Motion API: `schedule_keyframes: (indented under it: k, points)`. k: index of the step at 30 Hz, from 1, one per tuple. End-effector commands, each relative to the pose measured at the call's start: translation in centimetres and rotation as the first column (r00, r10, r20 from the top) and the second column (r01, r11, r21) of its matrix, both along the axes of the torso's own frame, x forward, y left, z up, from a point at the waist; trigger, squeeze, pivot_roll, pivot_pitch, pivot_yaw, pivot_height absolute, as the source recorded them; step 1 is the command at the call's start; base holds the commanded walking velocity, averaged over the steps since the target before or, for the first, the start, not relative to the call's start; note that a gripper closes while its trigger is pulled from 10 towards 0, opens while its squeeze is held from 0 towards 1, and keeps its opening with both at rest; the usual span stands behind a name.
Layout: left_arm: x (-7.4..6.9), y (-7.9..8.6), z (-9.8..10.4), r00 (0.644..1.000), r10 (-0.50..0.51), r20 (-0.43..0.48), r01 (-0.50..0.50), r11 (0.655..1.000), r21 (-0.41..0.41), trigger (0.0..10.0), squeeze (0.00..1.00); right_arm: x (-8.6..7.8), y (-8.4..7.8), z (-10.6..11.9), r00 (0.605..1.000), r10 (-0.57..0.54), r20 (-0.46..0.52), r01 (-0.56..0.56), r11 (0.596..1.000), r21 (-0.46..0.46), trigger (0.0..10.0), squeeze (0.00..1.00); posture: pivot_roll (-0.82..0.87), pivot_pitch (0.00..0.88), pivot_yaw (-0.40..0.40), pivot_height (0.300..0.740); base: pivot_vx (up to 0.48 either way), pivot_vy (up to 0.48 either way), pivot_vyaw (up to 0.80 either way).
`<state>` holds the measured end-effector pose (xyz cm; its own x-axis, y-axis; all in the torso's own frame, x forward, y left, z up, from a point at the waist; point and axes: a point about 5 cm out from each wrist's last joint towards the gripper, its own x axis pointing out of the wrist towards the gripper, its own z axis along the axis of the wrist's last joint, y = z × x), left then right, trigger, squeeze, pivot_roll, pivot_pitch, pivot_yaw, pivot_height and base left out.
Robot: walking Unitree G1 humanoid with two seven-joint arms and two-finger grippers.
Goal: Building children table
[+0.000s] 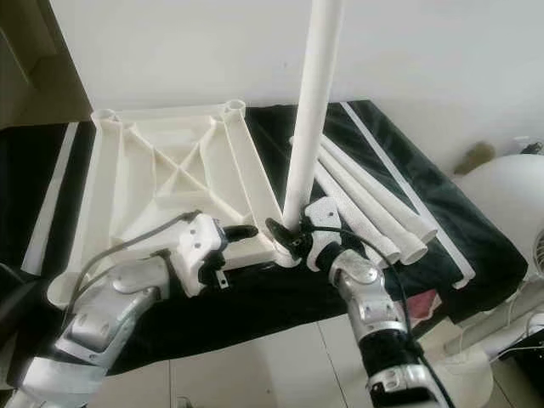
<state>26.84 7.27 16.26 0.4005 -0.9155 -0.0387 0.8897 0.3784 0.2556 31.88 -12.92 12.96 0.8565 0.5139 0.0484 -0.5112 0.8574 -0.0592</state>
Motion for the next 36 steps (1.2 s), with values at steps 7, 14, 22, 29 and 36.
schedule_keyframes:
  k: [7, 14, 22, 29, 36]
  points:
    - [0.0, -0.2, -0.3, 1.000, -0.005, 0.029, 0.005, 1.000, 0.024, 10.0, 0.00, -0.4, -0.9, -1.2, 0.897, -0.427, -0.117, 0.434, 0.900, 0.045, 10.0, 0.00, -0.04, 0.000, -0.016, 0.740, 0.000, 0.000, 0.00]
    - [0.2, -0.3, 0.0, 0.999, -0.006, 0.043, 0.005, 1.000, 0.017, 10.0, 0.00, -1.1, -0.6, -1.4, 0.788, -0.598, -0.148, 0.612, 0.787, 0.074, 10.0, 0.00, -0.04, 0.001, -0.017, 0.740, 0.000, 0.000, 0.00]
    - [0.1, -0.4, -0.1, 0.999, -0.012, 0.050, 0.011, 1.000, 0.012, 10.0, 0.00, -1.5, 0.5, -0.4, 0.798, -0.587, -0.139, 0.602, 0.790, 0.120, 10.0, 0.00, -0.04, 0.002, -0.013, 0.740, 0.000, 0.000, 0.00]
    - [0.2, -0.4, 0.1, 0.998, 0.008, 0.069, -0.008, 1.000, 0.000, 10.0, 0.00, -1.6, 0.4, -0.1, 0.792, -0.596, -0.135, 0.610, 0.782, 0.128, 10.0, 0.00, -0.04, 0.001, -0.017, 0.740, 0.000, 0.000, 0.00]
    - [0.3, -0.6, 0.2, 0.997, 0.022, 0.072, -0.021, 1.000, -0.012, 10.0, 0.00, -1.9, -0.2, 0.7, 0.838, -0.540, -0.080, 0.545, 0.821, 0.171, 10.0, 1.00, -0.04, 0.002, -0.017, 0.740, 0.000, 0.000, 0.00]
